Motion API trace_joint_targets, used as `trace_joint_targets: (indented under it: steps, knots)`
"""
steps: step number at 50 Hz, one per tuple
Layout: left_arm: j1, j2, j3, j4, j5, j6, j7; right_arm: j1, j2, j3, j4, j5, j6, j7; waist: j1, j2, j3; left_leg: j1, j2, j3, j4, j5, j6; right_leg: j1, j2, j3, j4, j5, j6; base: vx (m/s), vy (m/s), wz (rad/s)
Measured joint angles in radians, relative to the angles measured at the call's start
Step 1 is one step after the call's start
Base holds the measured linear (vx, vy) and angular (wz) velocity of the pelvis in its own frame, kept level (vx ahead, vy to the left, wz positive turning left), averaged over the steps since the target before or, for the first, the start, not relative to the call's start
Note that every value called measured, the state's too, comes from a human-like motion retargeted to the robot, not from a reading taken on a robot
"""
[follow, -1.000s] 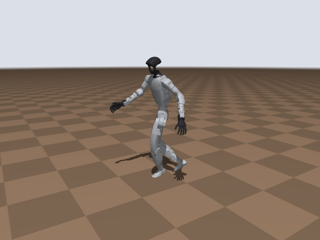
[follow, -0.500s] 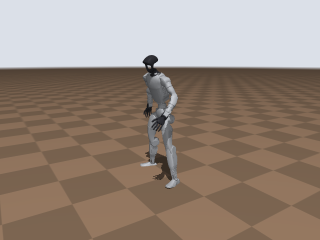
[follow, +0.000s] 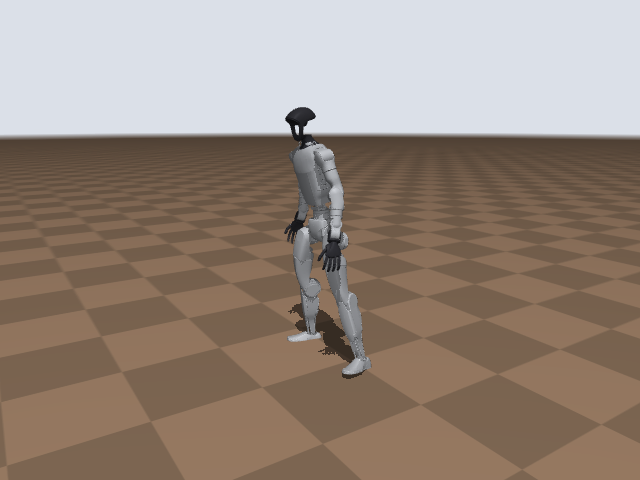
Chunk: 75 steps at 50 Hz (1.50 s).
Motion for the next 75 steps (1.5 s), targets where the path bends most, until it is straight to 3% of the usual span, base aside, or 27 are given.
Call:
trace_joint_targets:
  steps: [5,10,15,18,21,24,27,30,33,35,37,38,40,42,45,47,49,53,55,58,62,65,71,75]
  knots:
    - [-0.080,-0.046,-0.014,0.048,-0.017,0.013,0.027,-0.018,0.001,0.001,0.023,-0.057,0.029,-0.009,-0.048,0.048,0.067,0.036,0.056,0.008,-0.010,0.044,-0.053,-0.092,0.012,0.110,0.235,-0.068,-0.064,0.02,-0.01,-0.07]
    - [-0.161,-0.012,-0.073,0.036,-0.018,0.030,0.066,-0.020,0.023,0.120,-0.051,-0.107,0.057,-0.001,-0.044,0.014,0.120,0.068,0.079,0.064,-0.004,0.078,-0.086,-0.210,0.022,0.204,0.456,-0.192,-0.139,0.06,-0.20,-0.62]
    - [-0.170,0.052,0.045,-0.099,-0.075,0.024,0.040,-0.006,-0.007,0.213,-0.176,-0.207,0.071,0.120,-0.004,-0.018,0.132,0.099,0.127,0.111,0.027,0.105,-0.101,-0.254,0.087,0.277,0.555,-0.355,-0.250,0.13,-0.40,-0.74]
    - [-0.122,0.077,0.134,-0.213,-0.232,-0.022,0.070,-0.044,-0.009,0.251,-0.183,-0.237,0.079,0.134,0.023,-0.069,0.155,0.059,0.165,0.035,0.187,0.159,-0.111,-0.276,0.112,0.319,0.666,-0.395,-0.300,0.17,-0.60,-0.60]
    - [-0.062,0.106,0.185,-0.317,-0.294,-0.037,0.058,-0.109,-0.012,0.264,-0.130,-0.257,0.090,0.152,0.095,-0.119,0.201,-0.033,0.171,-0.167,0.431,0.220,-0.111,-0.225,0.149,0.344,0.717,-0.441,-0.338,0.23,-0.68,-0.71]
    - [-0.022,0.160,0.196,-0.387,-0.249,-0.025,0.019,-0.220,-0.026,0.248,-0.034,-0.255,0.098,0.134,0.208,-0.157,0.254,-0.139,0.165,-0.261,0.583,0.134,-0.027,-0.144,0.199,0.360,0.683,-0.455,-0.339,0.25,-0.69,-0.73]
    - [-0.005,0.241,0.168,-0.423,-0.150,-0.021,0.002,-0.321,-0.057,0.259,0.012,-0.225,0.091,0.042,0.341,-0.227,0.280,-0.245,0.127,-0.119,0.555,0.078,0.094,-0.063,0.219,0.369,0.506,-0.378,-0.294,0.25,-0.73,-0.30]
    - [0.035,0.323,0.146,-0.453,0.003,-0.031,0.037,-0.354,-0.092,0.306,-0.032,-0.179,0.067,-0.012,0.485,-0.339,0.270,-0.334,-0.079,0.055,0.401,0.132,0.074,0.024,0.206,0.385,0.180,-0.154,-0.201,0.30,-0.73,-0.14]
    - [0.101,0.347,0.184,-0.448,0.058,-0.018,0.092,-0.376,-0.119,0.314,-0.089,-0.167,0.056,-0.003,0.589,-0.420,0.250,-0.362,-0.242,0.377,0.308,0.151,0.053,0.079,0.220,0.403,-0.056,0.154,-0.072,0.36,-0.68,-0.40]
    - [0.154,0.337,0.233,-0.425,0.052,0.005,0.093,-0.392,-0.113,0.280,-0.103,-0.169,0.054,-0.012,0.612,-0.410,0.225,-0.299,-0.293,0.595,0.279,0.173,0.071,0.117,0.268,0.389,-0.107,0.266,-0.011,0.43,-0.64,-0.64]
    - [0.231,0.308,0.302,-0.397,0.083,0.022,0.008,-0.376,-0.089,0.203,-0.121,-0.200,0.037,-0.048,0.586,-0.296,0.205,-0.159,-0.289,0.635,0.287,0.194,0.083,0.228,0.348,0.289,-0.085,0.271,-0.033,0.52,-0.57,-0.83]
    - [0.258,0.296,0.327,-0.394,0.012,0.053,-0.008,-0.371,-0.080,0.177,-0.128,-0.210,0.043,-0.074,0.576,-0.235,0.200,-0.094,-0.300,0.577,0.240,0.242,0.072,0.268,0.366,0.198,-0.034,0.242,-0.073,0.52,-0.53,-1.01]
    - [0.293,0.275,0.359,-0.365,-0.057,0.088,-0.113,-0.346,-0.056,0.109,-0.146,-0.246,0.029,-0.107,0.556,-0.084,0.173,0.037,-0.228,0.463,0.184,0.166,0.063,0.300,0.361,-0.059,0.218,0.082,-0.168,0.52,-0.49,-1.04]
    - [0.264,0.268,0.346,-0.292,-0.109,0.096,-0.178,-0.347,-0.035,0.090,-0.129,-0.246,0.020,-0.117,0.529,-0.017,0.129,0.069,-0.114,0.448,0.209,-0.037,0.120,0.194,0.223,-0.213,0.581,-0.125,-0.244,0.42,-0.50,-0.75]
    - [0.133,0.271,0.281,-0.145,-0.142,0.091,-0.113,-0.389,-0.009,0.103,-0.045,-0.204,0.038,-0.149,0.428,-0.090,0.122,-0.080,-0.045,0.429,0.456,-0.204,0.199,-0.113,-0.050,-0.123,0.938,-0.298,-0.261,0.23,-0.52,0.35]
    - [0.023,0.279,0.228,-0.076,-0.090,0.107,-0.031,-0.399,0.013,0.105,0.022,-0.198,0.071,-0.165,0.346,-0.107,0.157,-0.158,0.002,0.377,0.600,-0.209,0.156,-0.201,-0.159,-0.090,0.920,-0.306,-0.247,0.22,-0.52,1.29]
    - [-0.090,0.282,0.173,-0.058,-0.039,0.124,0.023,-0.398,0.028,0.099,0.079,-0.181,0.104,-0.143,0.296,-0.102,0.198,-0.179,0.023,0.323,0.628,-0.201,0.128,-0.223,-0.207,-0.075,0.767,-0.235,-0.212,0.25,-0.52,1.18]
    - [-0.218,0.300,0.110,-0.225,-0.107,0.062,0.057,-0.358,0.038,0.058,0.155,-0.105,0.144,-0.063,0.266,-0.152,0.225,-0.152,-0.033,0.251,0.528,-0.173,0.166,-0.181,-0.209,0.050,0.244,0.090,-0.064,0.27,-0.65,0.93]
    - [-0.221,0.322,0.110,-0.361,-0.176,0.005,0.061,-0.310,0.047,0.018,0.181,-0.086,0.152,-0.063,0.257,-0.190,0.207,-0.147,-0.057,0.218,0.494,-0.153,0.143,-0.139,-0.231,0.074,0.065,0.161,-0.004,0.31,-0.72,1.11]
    - [-0.201,0.353,0.112,-0.543,-0.225,-0.053,0.068,-0.206,0.055,-0.016,0.174,-0.055,0.138,-0.079,0.247,-0.207,0.164,-0.168,-0.049,0.152,0.493,-0.128,0.086,-0.071,-0.235,0.043,-0.014,0.186,0.037,0.27,-0.68,1.12]
    - [-0.176,0.332,0.119,-0.644,-0.188,-0.072,0.115,-0.141,0.016,0.011,0.145,-0.075,0.111,-0.080,0.276,-0.165,0.143,-0.158,0.025,0.115,0.469,-0.084,0.047,-0.040,-0.156,0.002,-0.012,0.136,0.021,0.15,-0.59,0.17]
    - [-0.098,0.280,0.150,-0.639,-0.139,-0.050,0.117,-0.157,-0.038,0.021,0.134,-0.170,0.113,-0.077,0.264,-0.129,0.118,-0.090,0.063,0.147,0.348,-0.023,0.060,-0.041,-0.090,0.014,-0.021,0.139,-0.005,0.11,-0.45,-0.33]
    - [0.011,0.243,0.114,-0.549,-0.001,-0.004,-0.079,-0.171,-0.074,-0.014,0.134,-0.151,0.085,-0.079,0.160,-0.105,0.036,-0.013,0.073,0.174,0.137,0.087,0.054,-0.042,-0.035,-0.012,-0.039,0.103,-0.012,0.11,-0.31,0.11]
    - [0.005,0.208,0.037,-0.430,0.132,-0.001,-0.120,-0.159,-0.087,-0.010,0.164,-0.190,0.076,-0.075,0.108,-0.064,0.018,0.015,0.084,0.181,0.060,0.132,0.026,-0.044,-0.013,-0.024,-0.025,0.080,-0.027,0.05,-0.14,0.18]
